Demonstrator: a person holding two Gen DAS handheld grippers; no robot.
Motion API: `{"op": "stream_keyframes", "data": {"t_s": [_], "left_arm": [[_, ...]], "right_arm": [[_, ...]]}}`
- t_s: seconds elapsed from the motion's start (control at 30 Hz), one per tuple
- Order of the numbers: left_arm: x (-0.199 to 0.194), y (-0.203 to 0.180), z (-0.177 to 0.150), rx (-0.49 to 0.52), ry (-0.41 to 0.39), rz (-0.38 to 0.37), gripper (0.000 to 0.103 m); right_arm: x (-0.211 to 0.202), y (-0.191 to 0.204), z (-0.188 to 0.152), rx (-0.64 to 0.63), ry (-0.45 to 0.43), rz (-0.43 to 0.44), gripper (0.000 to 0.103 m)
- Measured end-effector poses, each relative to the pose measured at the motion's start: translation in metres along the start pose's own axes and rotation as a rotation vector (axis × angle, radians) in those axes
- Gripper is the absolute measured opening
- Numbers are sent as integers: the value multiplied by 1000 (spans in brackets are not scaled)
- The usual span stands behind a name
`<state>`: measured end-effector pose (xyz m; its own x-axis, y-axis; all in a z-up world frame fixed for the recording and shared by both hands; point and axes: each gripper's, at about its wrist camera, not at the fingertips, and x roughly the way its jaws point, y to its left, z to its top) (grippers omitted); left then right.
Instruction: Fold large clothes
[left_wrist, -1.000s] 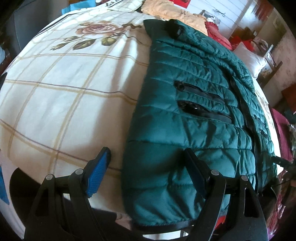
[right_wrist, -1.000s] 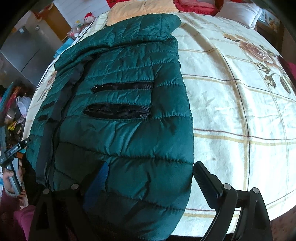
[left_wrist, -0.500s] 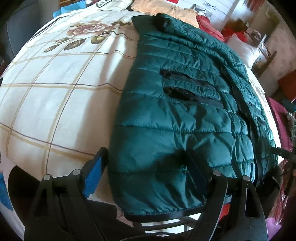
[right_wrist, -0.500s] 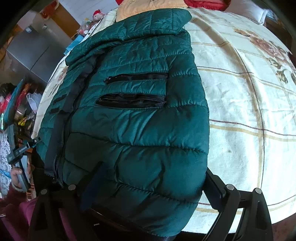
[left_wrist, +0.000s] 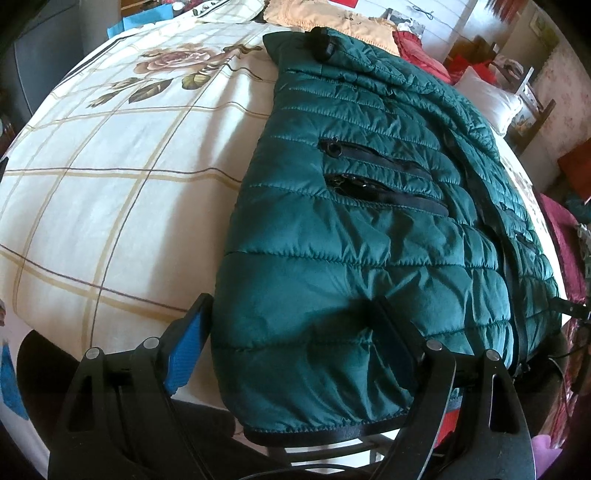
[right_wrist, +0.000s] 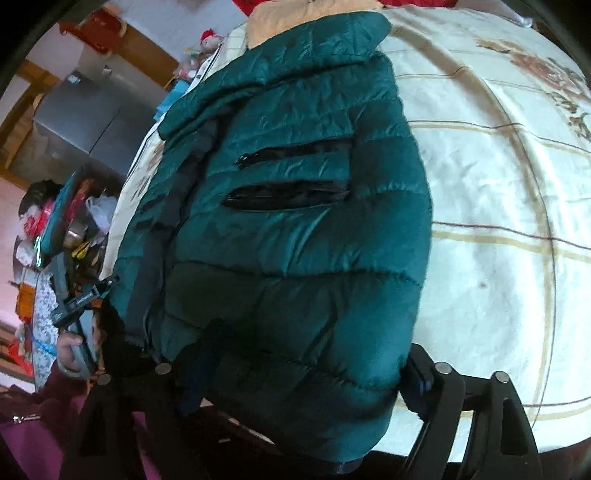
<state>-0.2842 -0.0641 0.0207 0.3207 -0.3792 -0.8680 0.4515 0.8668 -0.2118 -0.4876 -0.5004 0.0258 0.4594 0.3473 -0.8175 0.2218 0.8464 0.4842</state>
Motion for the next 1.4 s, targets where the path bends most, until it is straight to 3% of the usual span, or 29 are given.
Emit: {"op": "stream_keyframes", "data": {"t_s": [0.13, 0.27, 0.4, 0.67, 0.7, 0.73, 0.83, 0.9, 0.97, 1.03, 1.23, 1.4], "left_arm": [[0, -1, 0, 9, 5, 1, 85], [1, -2, 0, 17, 5, 3, 85], [1, -3, 0, 21, 6, 4, 85], [1, -6, -3, 29, -4, 12, 85], [1, -7, -3, 33, 0, 8, 80], [-1, -7, -3, 30, 1, -4, 63], [-12, -11, -1, 54, -13, -23, 27], [-24, -10, 5, 58, -41, -50, 15], [-37, -3, 18, 0, -62, -140, 13], [-44, 1, 30, -30, -82, -180, 12], [-62, 6, 67, -83, -162, -211, 12], [-75, 6, 117, -136, -262, -262, 12]], "right_arm": [[3, 2, 0, -7, -15, 12, 80], [0, 4, 3, -20, -48, -10, 42], [-2, -1, 3, 0, -71, 12, 36], [1, -4, 2, -27, -55, 45, 41], [1, -2, 3, -36, -58, 36, 41], [1, 0, 3, -36, -63, 34, 35], [-9, 5, 8, -27, -114, 65, 19], [-25, 7, 17, -18, -164, 120, 18], [-39, 10, 27, -21, -213, 148, 17], [-50, 15, 38, -27, -255, 169, 17], [-65, 26, 78, -34, -358, 165, 17], [-67, 23, 117, 0, -423, 143, 17]]}}
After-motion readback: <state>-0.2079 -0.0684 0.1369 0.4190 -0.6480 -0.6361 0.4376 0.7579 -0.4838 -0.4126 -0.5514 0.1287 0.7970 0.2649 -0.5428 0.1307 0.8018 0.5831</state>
